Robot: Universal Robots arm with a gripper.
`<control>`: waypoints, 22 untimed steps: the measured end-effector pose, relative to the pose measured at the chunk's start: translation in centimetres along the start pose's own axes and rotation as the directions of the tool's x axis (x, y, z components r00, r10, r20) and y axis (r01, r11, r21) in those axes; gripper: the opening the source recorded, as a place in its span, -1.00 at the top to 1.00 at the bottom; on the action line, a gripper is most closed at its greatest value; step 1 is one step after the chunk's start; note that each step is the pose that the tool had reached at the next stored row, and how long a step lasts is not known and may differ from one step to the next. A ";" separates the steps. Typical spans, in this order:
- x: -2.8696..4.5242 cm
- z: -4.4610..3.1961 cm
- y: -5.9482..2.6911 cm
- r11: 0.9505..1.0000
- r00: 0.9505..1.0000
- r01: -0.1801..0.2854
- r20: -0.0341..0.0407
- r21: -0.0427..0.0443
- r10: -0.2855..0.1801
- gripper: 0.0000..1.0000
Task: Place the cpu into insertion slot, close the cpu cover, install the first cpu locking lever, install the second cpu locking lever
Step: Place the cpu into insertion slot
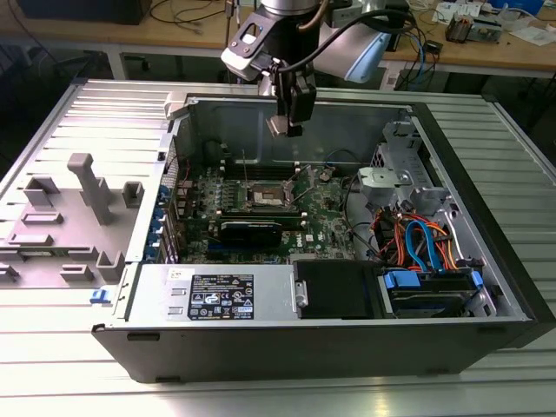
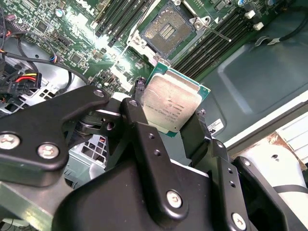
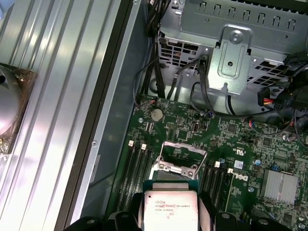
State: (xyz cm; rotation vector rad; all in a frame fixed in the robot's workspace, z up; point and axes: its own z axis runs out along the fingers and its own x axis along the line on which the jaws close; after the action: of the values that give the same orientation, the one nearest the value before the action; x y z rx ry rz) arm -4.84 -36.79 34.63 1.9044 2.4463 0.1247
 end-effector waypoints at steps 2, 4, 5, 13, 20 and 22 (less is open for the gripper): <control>0.00 0.04 0.00 1.000 1.000 0.000 0.000 0.000 0.000 -0.09; 0.00 0.12 -0.01 1.000 1.000 0.000 0.000 0.000 0.000 -0.09; 0.00 0.18 -0.02 1.000 1.000 0.000 0.000 0.000 0.000 -0.09; -0.01 0.84 -0.11 1.000 1.000 0.000 0.000 0.000 0.000 -0.09; -0.02 2.15 -0.29 1.000 1.000 0.000 0.000 0.000 0.000 -0.09; -0.02 2.58 -0.34 1.000 1.000 0.000 0.000 0.000 0.000 -0.09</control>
State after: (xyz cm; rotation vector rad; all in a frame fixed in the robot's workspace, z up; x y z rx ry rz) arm -4.96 -36.79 32.03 1.9045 2.4466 0.1245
